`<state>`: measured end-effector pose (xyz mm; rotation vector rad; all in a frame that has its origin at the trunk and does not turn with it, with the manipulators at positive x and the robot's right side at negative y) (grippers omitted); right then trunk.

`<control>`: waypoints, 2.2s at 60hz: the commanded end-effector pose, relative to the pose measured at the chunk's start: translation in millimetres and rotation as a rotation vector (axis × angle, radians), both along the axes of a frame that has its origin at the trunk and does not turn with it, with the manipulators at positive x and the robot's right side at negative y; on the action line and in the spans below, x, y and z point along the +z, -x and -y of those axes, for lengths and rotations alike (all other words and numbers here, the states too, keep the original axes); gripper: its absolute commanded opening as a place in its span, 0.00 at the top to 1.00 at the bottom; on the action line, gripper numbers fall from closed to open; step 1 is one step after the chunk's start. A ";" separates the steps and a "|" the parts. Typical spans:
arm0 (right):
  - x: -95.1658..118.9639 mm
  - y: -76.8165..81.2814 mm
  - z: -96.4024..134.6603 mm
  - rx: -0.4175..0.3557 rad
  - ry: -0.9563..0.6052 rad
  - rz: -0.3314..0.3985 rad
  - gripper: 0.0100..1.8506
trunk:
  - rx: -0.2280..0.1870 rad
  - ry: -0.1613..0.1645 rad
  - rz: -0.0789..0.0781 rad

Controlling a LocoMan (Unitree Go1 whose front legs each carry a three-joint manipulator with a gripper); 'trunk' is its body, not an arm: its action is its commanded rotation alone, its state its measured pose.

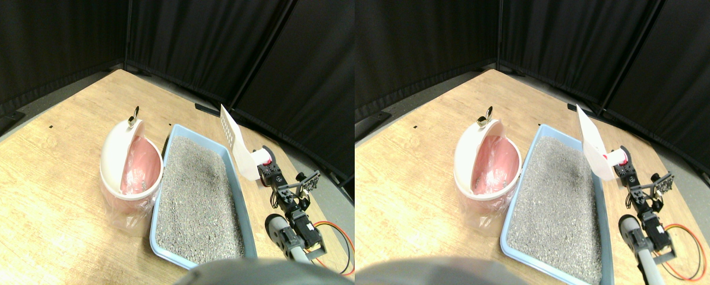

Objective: Scoop (unimanual)

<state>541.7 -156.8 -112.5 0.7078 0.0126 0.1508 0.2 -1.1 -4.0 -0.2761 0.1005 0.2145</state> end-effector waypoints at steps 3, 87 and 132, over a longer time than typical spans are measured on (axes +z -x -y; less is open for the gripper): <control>13.0 -2.2 -3.2 0.005 0.185 0.142 0.97 | 0.021 0.009 0.000; 36.7 -5.3 -77.1 0.283 0.620 0.205 0.97 | 0.247 0.154 -0.007; 26.4 -4.4 -127.4 0.481 0.645 0.227 0.97 | 0.342 0.212 -0.013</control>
